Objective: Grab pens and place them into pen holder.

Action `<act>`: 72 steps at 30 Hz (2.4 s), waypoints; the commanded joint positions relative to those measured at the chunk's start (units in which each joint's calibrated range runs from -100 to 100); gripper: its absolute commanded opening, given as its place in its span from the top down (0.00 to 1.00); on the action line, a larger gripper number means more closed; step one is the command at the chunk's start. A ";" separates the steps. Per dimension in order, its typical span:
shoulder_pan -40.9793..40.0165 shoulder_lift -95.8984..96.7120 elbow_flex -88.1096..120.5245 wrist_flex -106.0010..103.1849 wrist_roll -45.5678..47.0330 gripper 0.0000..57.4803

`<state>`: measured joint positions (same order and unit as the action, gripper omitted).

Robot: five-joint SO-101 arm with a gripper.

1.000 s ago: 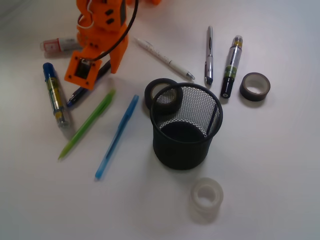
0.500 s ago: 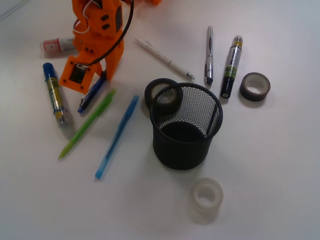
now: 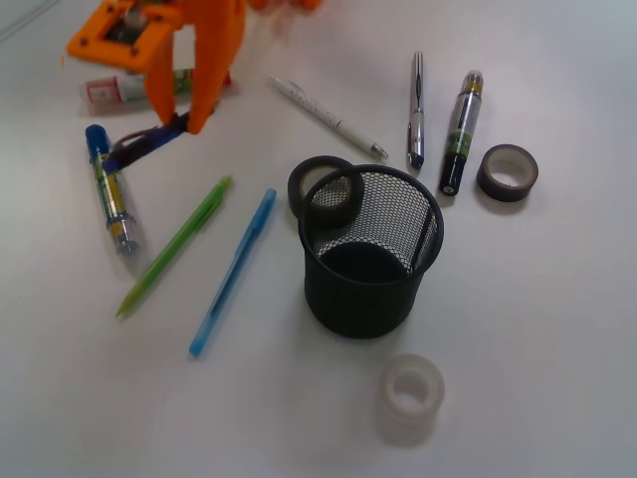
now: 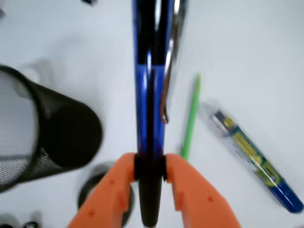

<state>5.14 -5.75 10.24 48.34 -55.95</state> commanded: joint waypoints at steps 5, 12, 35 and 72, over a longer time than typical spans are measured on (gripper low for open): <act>-8.62 -13.84 19.01 -30.58 -6.01 0.99; -14.23 -19.28 30.70 -44.75 -5.76 0.99; -15.80 17.78 7.78 -69.77 6.64 0.85; -13.33 -30.50 48.00 -2.49 24.13 0.70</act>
<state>-7.73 -34.84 56.96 43.59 -33.28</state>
